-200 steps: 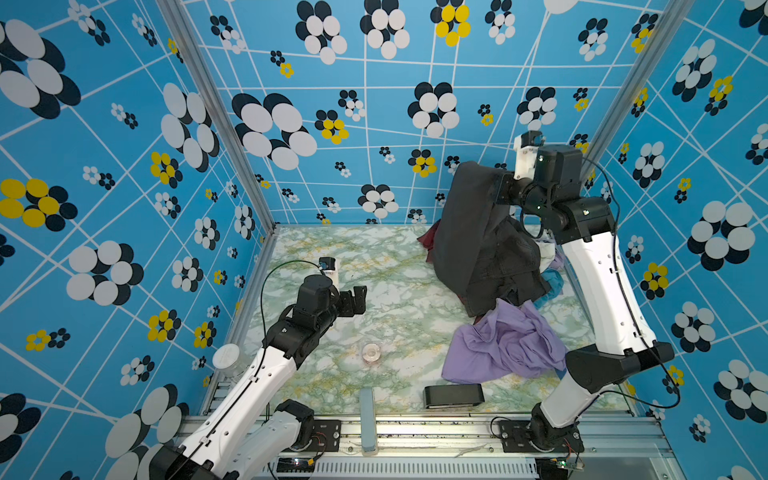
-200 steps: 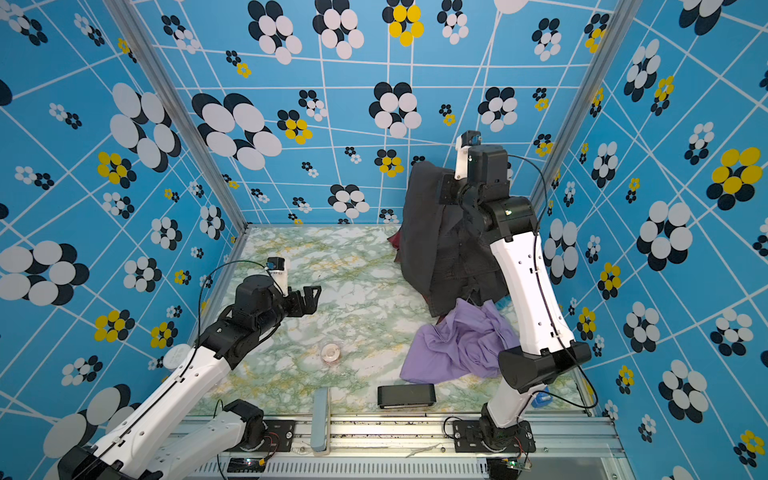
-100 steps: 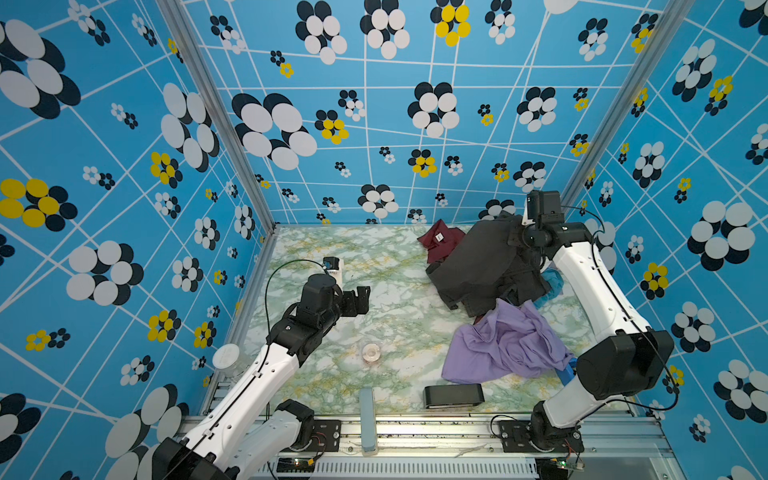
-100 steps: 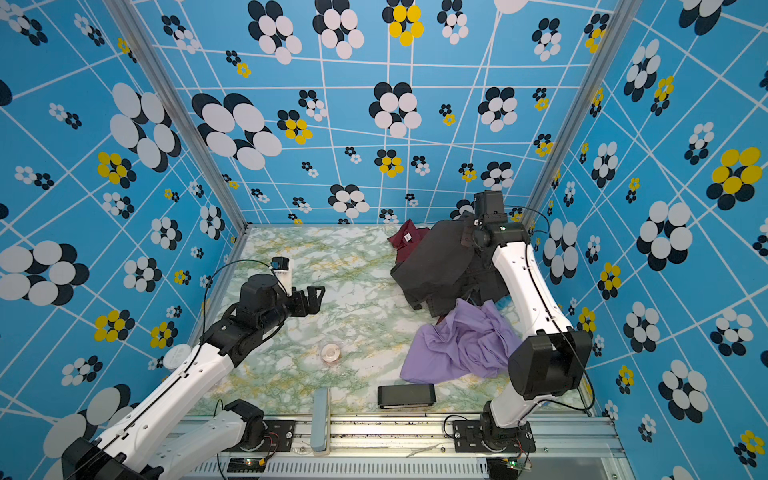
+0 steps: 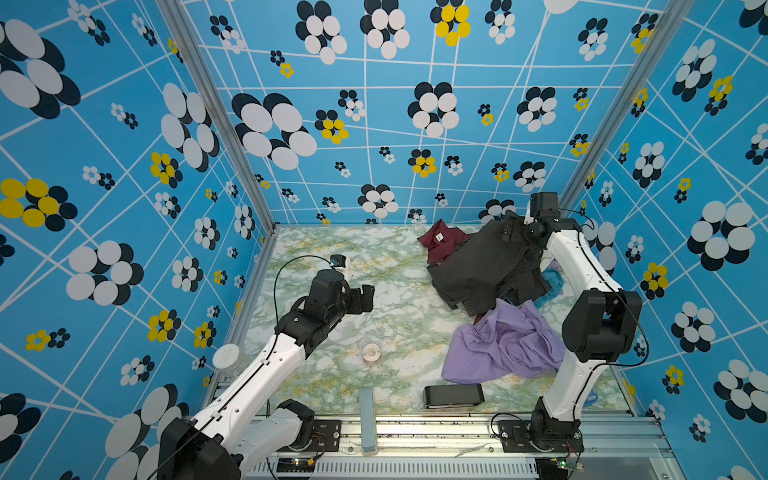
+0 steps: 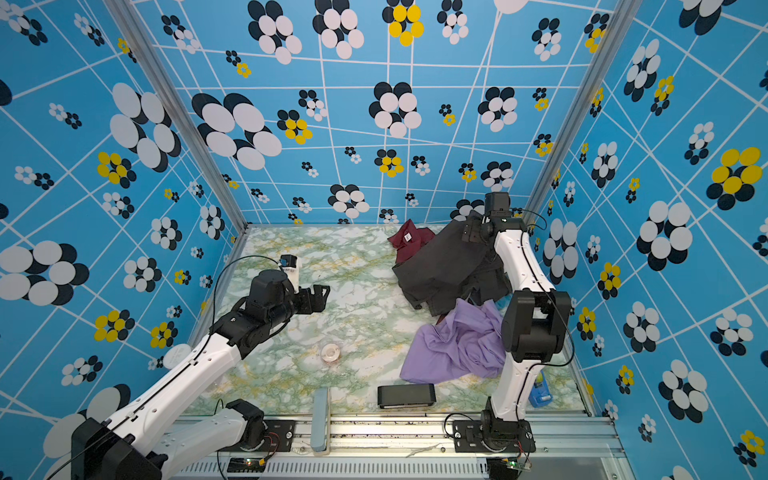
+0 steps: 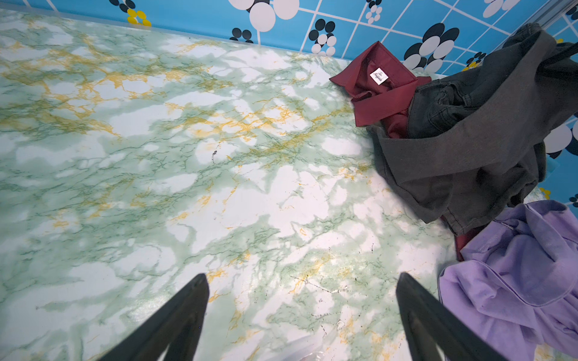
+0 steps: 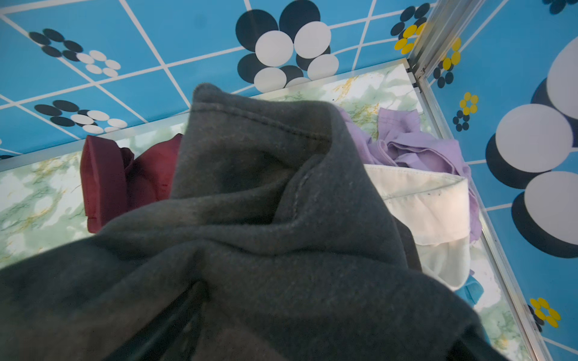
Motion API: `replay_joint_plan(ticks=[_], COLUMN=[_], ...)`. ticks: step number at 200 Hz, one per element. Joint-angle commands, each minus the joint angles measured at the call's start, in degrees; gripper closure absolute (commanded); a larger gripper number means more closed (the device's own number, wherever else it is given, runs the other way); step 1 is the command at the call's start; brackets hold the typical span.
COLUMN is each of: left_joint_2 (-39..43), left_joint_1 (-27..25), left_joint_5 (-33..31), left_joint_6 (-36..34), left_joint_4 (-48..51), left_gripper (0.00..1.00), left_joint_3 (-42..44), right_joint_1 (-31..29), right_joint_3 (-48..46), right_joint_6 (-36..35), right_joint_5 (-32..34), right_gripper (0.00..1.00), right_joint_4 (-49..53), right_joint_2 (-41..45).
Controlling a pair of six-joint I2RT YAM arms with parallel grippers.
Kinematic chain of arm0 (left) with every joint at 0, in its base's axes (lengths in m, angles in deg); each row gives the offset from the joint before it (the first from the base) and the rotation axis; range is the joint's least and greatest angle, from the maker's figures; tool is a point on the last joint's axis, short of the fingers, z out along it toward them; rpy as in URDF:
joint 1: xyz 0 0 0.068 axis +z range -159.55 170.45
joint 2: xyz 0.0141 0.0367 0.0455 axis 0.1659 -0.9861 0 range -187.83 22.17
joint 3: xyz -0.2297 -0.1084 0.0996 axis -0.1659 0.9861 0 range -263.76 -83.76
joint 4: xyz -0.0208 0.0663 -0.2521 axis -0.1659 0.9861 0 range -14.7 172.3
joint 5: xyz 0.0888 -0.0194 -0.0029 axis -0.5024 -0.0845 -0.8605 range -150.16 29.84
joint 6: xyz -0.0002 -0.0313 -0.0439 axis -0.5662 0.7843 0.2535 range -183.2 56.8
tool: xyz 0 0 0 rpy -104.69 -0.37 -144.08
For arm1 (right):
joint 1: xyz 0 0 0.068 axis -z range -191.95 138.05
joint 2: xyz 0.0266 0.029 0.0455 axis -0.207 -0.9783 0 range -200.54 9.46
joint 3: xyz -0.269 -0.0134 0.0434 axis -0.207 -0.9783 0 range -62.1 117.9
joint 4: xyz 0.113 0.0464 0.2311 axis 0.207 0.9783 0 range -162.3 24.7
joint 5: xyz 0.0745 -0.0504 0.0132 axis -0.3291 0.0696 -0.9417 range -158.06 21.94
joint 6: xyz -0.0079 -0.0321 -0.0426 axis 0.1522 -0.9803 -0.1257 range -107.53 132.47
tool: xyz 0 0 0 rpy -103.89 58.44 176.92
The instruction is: Pick out a specific cloth from the pile
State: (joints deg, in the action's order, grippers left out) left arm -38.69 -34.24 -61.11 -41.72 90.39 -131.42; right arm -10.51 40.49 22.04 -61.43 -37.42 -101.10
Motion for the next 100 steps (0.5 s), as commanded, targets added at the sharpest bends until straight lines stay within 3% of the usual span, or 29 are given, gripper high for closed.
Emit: replay_joint_plan(ticks=[1, 66, 100], left_joint_2=[-2.0, -6.5, -7.0], left_joint_1=[-0.7, -2.3, -2.6], left_joint_5=[-1.3, -2.8, -3.1], left_joint_6=[0.3, -1.1, -1.5], left_joint_4=[0.6, 2.0, 2.0], left_gripper=[0.06, 0.06, 0.06], left_joint_3=[-2.9, -6.5, -6.8], right_joint_1=[0.3, 0.3, 0.3], right_joint_3=[3.6, 11.9, 12.6], right_joint_6=[-1.1, 0.2, 0.5], right_joint_5=[-2.9, -8.2, -9.5], right_gripper=[0.01, 0.01, 0.03], right_joint_4=[-1.0, 6.1, 10.0], right_joint_2=[-4.0, -17.7, -20.5])
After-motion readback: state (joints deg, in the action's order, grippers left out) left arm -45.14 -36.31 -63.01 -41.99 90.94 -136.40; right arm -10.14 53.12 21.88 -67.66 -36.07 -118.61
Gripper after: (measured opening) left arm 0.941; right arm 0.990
